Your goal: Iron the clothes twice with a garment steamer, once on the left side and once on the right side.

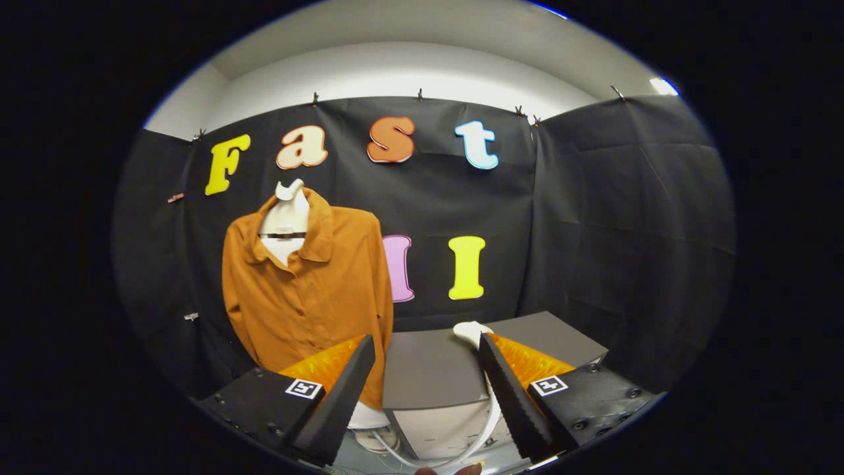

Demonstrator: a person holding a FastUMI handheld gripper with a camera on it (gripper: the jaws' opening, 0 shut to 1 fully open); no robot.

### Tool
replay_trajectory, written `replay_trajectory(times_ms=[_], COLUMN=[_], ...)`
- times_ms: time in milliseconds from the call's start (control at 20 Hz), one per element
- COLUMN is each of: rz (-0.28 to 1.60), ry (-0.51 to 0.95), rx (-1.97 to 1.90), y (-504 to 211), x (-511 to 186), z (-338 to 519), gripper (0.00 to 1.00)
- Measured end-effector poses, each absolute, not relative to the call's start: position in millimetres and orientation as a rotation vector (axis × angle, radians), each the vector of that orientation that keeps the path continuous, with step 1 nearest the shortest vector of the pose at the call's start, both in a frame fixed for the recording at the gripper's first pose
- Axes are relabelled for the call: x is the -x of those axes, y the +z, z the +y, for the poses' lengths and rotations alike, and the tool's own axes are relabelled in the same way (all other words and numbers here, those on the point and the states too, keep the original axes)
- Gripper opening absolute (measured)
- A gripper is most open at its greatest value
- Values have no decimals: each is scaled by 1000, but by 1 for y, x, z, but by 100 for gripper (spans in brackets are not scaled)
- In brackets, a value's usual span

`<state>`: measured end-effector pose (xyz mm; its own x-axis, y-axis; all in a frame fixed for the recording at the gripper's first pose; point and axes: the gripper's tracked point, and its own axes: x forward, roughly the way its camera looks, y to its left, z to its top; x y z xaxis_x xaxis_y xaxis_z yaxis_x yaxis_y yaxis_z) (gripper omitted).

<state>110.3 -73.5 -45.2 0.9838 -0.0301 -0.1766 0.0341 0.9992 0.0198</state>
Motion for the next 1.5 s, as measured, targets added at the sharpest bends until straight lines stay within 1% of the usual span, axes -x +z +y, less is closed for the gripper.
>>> replay_trajectory(times_ms=[200,500,750,950,1000,1150,1200,1300,1350,1400,1500], rz=[350,542,687,751,762,817,795,755,740,722,663], ry=[-35,-36,-47,-56,-62,-45,-43,-33,-29,-27,-42], rx=[-3,6,7,-27,-31,-40,-41,-23,-30,-41,-52], y=[-94,-167,-237,-272,-279,-298,-290,-294,-290,-288,-276], x=[-154,-213,-236,-250,-254,-252,-253,-260,-259,-258,-258], z=[-116,-156,-180,-190,-191,-191,-193,-194,-192,-192,-194], gripper=[99,99,99,97,83,51,41,32,32,27,27])
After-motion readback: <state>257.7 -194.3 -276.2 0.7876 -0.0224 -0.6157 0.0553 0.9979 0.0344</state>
